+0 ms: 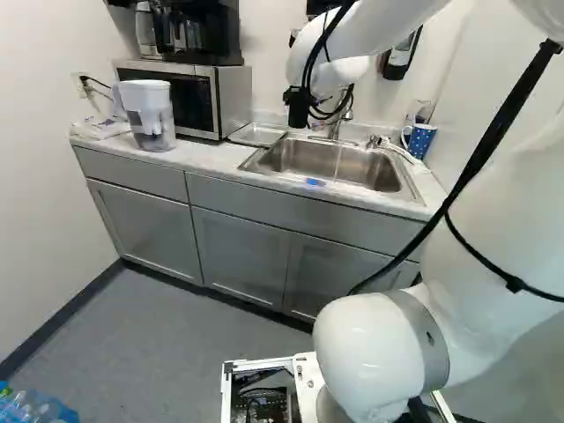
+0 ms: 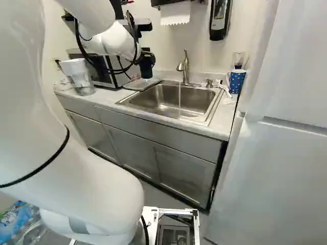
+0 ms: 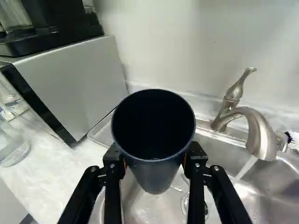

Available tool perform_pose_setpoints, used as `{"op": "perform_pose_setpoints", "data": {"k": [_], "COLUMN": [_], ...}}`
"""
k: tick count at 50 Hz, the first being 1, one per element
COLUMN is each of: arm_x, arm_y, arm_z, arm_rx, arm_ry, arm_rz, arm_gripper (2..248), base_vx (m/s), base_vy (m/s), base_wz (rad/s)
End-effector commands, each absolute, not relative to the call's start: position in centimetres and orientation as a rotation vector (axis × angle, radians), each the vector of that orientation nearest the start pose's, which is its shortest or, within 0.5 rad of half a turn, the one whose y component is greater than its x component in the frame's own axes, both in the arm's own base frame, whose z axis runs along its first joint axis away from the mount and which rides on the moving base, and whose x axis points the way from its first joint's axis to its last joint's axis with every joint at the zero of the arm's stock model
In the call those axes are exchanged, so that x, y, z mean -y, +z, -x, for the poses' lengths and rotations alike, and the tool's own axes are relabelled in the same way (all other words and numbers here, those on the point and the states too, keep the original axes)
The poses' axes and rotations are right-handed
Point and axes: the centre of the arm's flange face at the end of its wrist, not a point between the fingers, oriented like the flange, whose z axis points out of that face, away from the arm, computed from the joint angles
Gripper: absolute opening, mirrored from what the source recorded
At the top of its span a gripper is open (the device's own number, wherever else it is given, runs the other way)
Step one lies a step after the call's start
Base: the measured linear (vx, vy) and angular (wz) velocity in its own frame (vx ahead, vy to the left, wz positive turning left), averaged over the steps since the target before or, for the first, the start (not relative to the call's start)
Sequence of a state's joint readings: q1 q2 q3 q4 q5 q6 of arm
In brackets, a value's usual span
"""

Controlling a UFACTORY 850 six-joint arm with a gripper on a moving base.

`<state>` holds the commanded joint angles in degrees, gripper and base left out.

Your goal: Rinse the cup and place it in the tray

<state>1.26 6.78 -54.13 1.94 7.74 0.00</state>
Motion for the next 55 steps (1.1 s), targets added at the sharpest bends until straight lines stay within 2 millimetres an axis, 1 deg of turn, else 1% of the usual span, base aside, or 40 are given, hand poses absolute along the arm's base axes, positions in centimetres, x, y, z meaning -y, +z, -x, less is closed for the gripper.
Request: {"op": "perform_pose_setpoints", "data": {"k": [19,27,35,55], "arm_x": [1.7,2.6,3.0,3.2], "arm_y": [62.7,62.0,61.3,59.6], "arm_z": [-48.7,-49.0,-49.2,-49.7], "arm_rx": [-0.093,-0.115,-0.126,-0.133], "arm_ry": [-1.771,-1.782,-1.794,-1.818], "arm_rz": [2.599,2.603,2.601,2.590], "arm_gripper": [126,126,126,126], "base_vx": [0.000,0.000,0.000,0.000], "base_vy": [0.000,0.000,0.000,0.000], "base_wz": [0.000,0.000,0.000,0.000]}}
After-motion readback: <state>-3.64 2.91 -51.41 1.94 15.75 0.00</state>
